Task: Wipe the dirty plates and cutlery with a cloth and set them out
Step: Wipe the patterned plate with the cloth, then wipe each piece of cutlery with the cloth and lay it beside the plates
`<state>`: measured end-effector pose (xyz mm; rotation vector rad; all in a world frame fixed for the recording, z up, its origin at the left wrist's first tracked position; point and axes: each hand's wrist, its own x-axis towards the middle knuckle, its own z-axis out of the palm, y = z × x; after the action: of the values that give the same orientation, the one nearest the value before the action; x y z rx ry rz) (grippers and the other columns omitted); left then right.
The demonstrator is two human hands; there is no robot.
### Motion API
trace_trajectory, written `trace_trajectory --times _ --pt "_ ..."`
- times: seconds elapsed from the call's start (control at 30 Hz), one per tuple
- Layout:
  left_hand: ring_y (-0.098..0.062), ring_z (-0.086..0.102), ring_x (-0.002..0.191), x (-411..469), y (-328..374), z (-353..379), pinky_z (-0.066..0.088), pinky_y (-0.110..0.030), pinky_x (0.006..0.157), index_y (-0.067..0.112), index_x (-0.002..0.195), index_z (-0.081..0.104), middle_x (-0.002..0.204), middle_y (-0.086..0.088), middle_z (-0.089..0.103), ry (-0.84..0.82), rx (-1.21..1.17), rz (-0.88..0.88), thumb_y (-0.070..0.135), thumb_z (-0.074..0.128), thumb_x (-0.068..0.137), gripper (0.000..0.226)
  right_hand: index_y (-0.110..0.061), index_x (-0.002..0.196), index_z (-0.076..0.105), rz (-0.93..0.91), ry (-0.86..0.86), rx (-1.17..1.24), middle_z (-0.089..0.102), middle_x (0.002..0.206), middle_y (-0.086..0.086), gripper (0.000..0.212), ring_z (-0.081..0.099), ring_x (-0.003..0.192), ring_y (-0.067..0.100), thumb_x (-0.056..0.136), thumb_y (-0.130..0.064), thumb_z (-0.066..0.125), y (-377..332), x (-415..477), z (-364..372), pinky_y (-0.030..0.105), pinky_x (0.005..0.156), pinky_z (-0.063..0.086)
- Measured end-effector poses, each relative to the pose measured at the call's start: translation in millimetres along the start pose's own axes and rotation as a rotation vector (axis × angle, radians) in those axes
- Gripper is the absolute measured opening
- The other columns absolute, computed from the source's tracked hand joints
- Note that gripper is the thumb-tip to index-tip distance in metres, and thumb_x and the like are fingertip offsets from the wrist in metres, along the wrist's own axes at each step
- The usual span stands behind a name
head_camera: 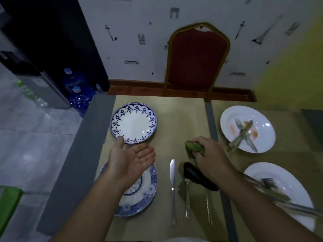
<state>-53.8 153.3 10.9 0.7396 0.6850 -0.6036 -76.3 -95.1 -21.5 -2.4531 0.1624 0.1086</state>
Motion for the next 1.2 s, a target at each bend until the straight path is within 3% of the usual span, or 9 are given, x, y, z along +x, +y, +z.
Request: trace_trajectory --times 0.17,0.43,0.6,0.67,0.73,0.8,0.97,1.1,1.2 --pt "-0.043 0.048 0.132 5.7 -69.2 56.2 0.038 -0.049 0.108 -0.01 0.14 0.044 0.142 -0.031 0.05 -0.018 0.106 -0.088 0.062 0.029 0.098 0.084 -0.035 0.103 0.063 0.092 0.046 0.027 0.059 0.104 -0.005 0.037 0.053 0.103 0.019 0.081 -0.006 0.06 64.1 -49.8 -38.1 0.037 0.088 0.049" --pt "-0.039 0.051 0.13 14.9 -183.7 136.8 0.037 -0.048 0.114 -0.008 0.14 0.045 0.14 -0.028 0.053 -0.087 0.229 -0.244 0.062 0.035 0.098 0.082 -0.04 0.11 0.06 0.237 0.058 -0.025 0.061 0.107 -0.012 0.035 0.05 0.106 0.02 0.086 -0.015 0.054 167.8 -118.3 -100.6 0.04 0.091 0.045" --pt "-0.035 0.058 0.122 27.1 -238.1 165.8 0.041 -0.046 0.11 -0.003 0.129 0.055 0.128 -0.023 0.063 -0.082 0.395 -0.243 0.058 0.035 0.1 0.071 -0.038 0.107 0.063 0.302 0.106 0.035 0.061 0.106 -0.011 0.04 0.051 0.106 0.021 0.084 -0.007 0.056 212.6 -145.7 -130.0 0.039 0.091 0.048" --pt "-0.031 0.063 0.114 35.0 -254.2 171.8 0.047 -0.043 0.103 0.002 0.115 0.065 0.118 -0.02 0.068 -0.041 0.559 -0.148 0.05 0.042 0.102 0.055 -0.039 0.104 0.064 0.315 0.118 0.035 0.061 0.103 -0.012 0.038 0.052 0.104 0.02 0.083 -0.008 0.058 226.9 -152.0 -138.0 0.039 0.089 0.049" --pt "-0.023 0.068 0.099 45.0 -267.6 171.4 0.052 -0.04 0.093 0.012 0.1 0.075 0.108 -0.015 0.074 0.024 0.897 0.069 0.036 0.057 0.098 0.03 -0.038 0.103 0.064 0.311 0.122 0.04 0.061 0.1 -0.013 0.036 0.053 0.103 0.019 0.083 -0.008 0.059 238.0 -156.2 -143.2 0.038 0.088 0.049" --pt "-0.014 0.069 0.094 51.5 -276.8 170.6 0.057 -0.036 0.088 0.02 0.104 0.075 0.102 -0.004 0.075 0.048 1.271 0.285 0.028 0.064 0.094 0.017 -0.037 0.102 0.064 0.299 0.129 0.055 0.061 0.099 -0.013 0.035 0.054 0.101 0.019 0.082 -0.008 0.06 245.4 -159.3 -145.3 0.038 0.087 0.05" --pt "-0.005 0.065 0.083 62.5 -285.6 164.2 0.056 -0.025 0.072 0.023 0.109 0.071 0.091 0.011 0.069 0.064 1.519 0.481 0.023 0.066 0.093 0.016 -0.039 0.101 0.063 0.295 0.14 0.087 0.062 0.097 -0.013 0.034 0.055 0.098 0.019 0.082 -0.011 0.06 253.4 -162.2 -142.7 0.039 0.084 0.051" --pt "-0.011 0.059 0.085 76.1 -288.3 163.1 0.053 -0.028 0.077 0.018 0.106 0.072 0.095 0.003 0.067 -0.117 1.811 0.725 0.017 0.065 0.092 0.015 -0.035 0.102 0.064 0.307 0.146 0.08 0.062 0.099 -0.01 0.034 0.054 0.099 0.02 0.082 -0.009 0.06 252.7 -162.2 -138.2 0.039 0.086 0.05" --pt "-0.015 0.054 0.088 84.0 -289.8 168.1 0.05 -0.028 0.077 0.017 0.103 0.071 0.099 -0.002 0.064 -0.2 2.009 0.774 0.019 0.063 0.094 0.013 -0.035 0.103 0.065 0.335 0.151 0.094 0.061 0.099 -0.006 0.035 0.052 0.102 0.022 0.082 -0.007 0.063 248.9 -164.4 -136.0 0.037 0.088 0.048"
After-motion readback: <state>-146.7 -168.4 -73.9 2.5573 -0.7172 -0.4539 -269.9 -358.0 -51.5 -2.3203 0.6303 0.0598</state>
